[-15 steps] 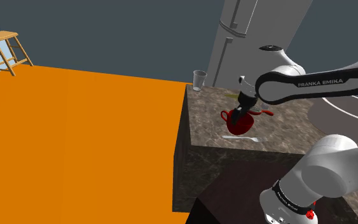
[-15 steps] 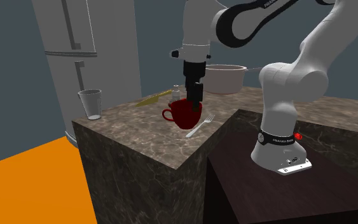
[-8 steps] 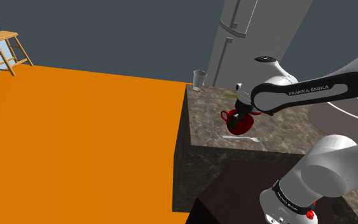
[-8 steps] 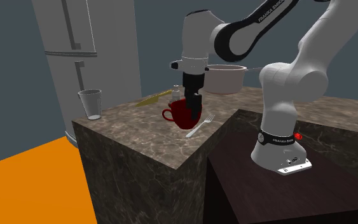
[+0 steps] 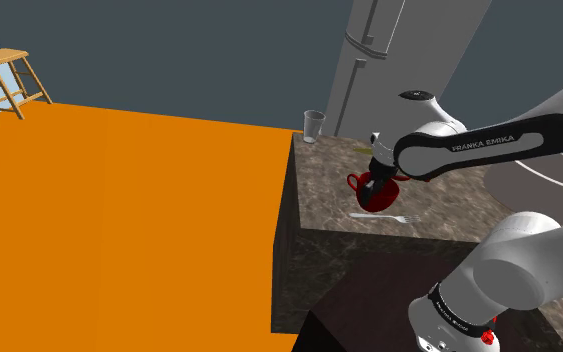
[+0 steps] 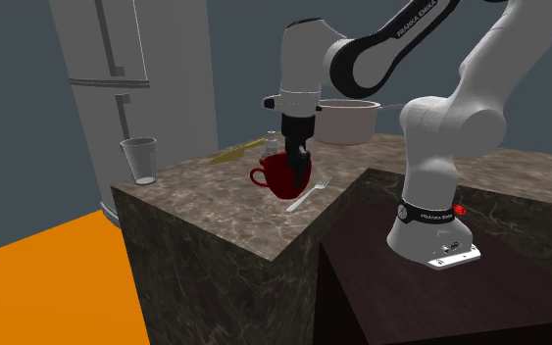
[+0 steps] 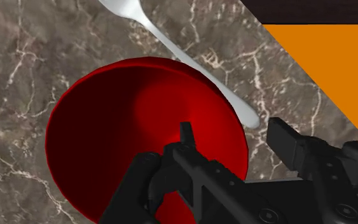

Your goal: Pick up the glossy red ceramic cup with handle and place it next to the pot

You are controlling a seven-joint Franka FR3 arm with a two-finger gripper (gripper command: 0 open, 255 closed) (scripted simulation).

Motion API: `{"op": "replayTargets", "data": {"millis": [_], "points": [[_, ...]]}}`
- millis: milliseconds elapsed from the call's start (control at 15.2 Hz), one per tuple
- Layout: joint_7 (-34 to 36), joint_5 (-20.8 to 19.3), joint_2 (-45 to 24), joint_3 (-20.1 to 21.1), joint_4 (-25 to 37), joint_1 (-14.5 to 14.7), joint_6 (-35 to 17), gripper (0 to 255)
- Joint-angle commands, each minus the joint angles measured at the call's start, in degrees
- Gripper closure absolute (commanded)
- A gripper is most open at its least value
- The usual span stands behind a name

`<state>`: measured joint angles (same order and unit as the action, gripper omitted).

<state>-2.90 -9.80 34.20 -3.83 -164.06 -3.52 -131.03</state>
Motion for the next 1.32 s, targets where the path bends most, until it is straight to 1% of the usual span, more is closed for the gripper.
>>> {"op": "replayTargets", "data": {"millis": [0,528,1254], "points": [[0.0,0.0,0.0,0.0,0.0,0.0,-0.01,255],[0.0,0.0,0.0,0.0,0.0,0.0,0.0,255],[-1.11,1.14,5.46,0.33,5.54,0.52,10.97,255]]}}
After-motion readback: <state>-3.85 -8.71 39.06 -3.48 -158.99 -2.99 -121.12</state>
